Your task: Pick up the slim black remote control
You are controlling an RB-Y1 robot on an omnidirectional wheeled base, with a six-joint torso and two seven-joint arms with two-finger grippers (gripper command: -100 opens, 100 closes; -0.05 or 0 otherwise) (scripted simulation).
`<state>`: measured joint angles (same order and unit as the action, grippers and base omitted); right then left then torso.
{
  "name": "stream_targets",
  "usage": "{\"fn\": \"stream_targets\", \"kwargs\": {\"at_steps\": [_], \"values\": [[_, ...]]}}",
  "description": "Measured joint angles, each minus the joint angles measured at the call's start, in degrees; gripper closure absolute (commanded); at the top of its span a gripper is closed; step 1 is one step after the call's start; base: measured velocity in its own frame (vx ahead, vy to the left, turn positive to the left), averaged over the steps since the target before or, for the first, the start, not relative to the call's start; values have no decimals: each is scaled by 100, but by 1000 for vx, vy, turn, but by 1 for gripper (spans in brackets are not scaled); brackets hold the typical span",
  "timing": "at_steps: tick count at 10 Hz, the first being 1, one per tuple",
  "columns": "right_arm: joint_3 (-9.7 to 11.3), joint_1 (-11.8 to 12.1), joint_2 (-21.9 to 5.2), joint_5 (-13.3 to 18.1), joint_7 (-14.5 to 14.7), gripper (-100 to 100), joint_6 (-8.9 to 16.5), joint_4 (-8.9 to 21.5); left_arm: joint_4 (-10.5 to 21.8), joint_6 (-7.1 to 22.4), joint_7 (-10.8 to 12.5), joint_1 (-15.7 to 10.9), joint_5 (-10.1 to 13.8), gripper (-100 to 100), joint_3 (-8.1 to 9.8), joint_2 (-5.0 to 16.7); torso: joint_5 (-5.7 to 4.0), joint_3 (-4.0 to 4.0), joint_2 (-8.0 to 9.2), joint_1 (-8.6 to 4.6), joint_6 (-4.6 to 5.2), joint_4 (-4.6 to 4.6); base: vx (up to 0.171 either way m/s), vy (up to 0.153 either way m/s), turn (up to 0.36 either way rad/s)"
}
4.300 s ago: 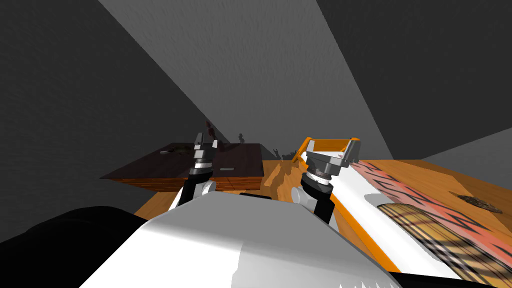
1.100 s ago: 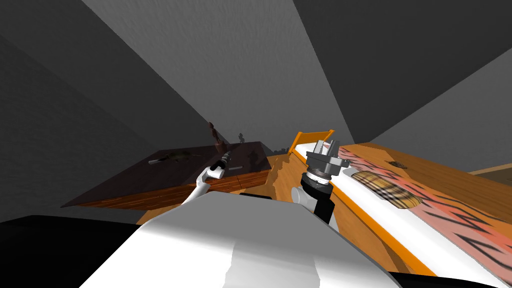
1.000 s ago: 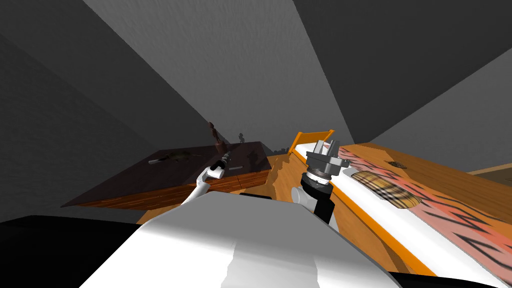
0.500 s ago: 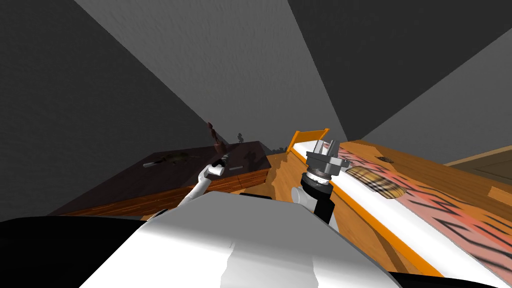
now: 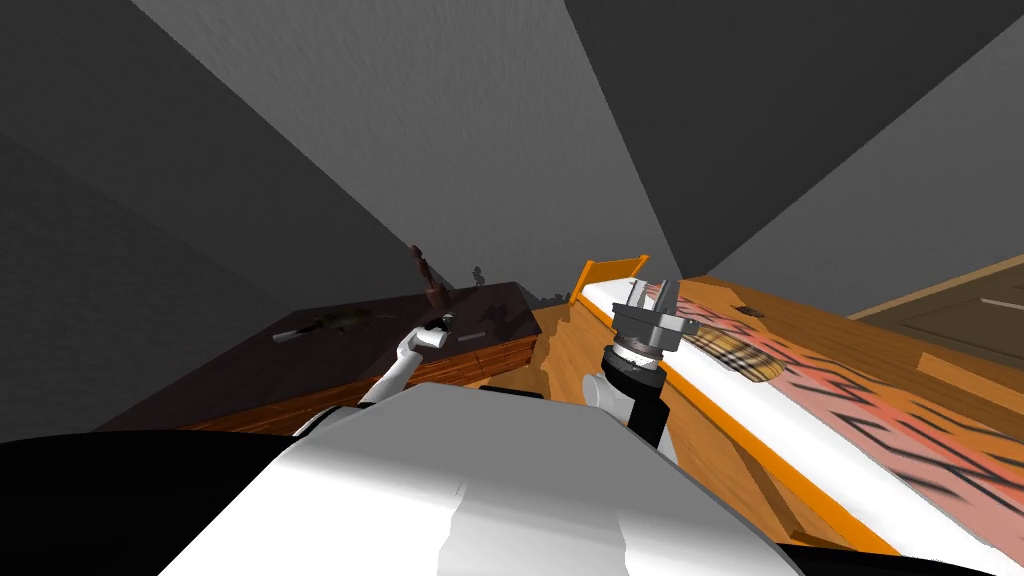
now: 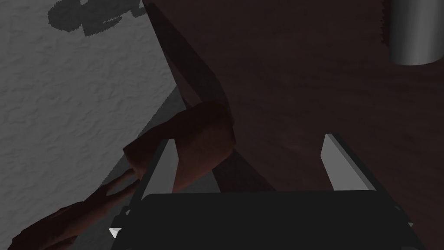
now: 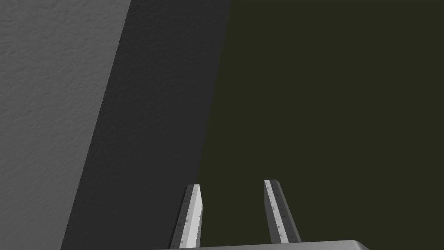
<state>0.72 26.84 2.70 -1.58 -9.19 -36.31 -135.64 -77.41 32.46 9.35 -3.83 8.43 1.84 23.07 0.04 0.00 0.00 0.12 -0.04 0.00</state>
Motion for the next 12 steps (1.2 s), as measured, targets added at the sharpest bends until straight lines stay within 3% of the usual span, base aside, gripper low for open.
{"fn": "stream_targets", "kwargs": {"at_steps": [2, 4, 9, 12], "values": [[0, 0, 0, 0, 0, 0, 0, 0, 286, 142, 1, -170, 57, -100, 37, 46, -2, -3, -5, -5, 3, 0, -8, 21, -89], [0, 0, 0, 0, 0, 0, 0, 0, 805, 274, 21, -412, 34, -100, 95, 19, -1, -3, -5, -3, 2, -1, -10, 24, -82], [0, 0, 0, 0, 0, 0, 0, 0, 1384, 872, 47, -695, 156, -100, 291, 76, -2, -3, -6, -8, -1, -1, -3, 14, -69], [0, 0, 0, 0, 0, 0, 0, 0, 1769, 1020, 66, -893, 171, -100, 373, 57, -2, -4, -8, -11, -1, -2, 2, 6, -97]]}}
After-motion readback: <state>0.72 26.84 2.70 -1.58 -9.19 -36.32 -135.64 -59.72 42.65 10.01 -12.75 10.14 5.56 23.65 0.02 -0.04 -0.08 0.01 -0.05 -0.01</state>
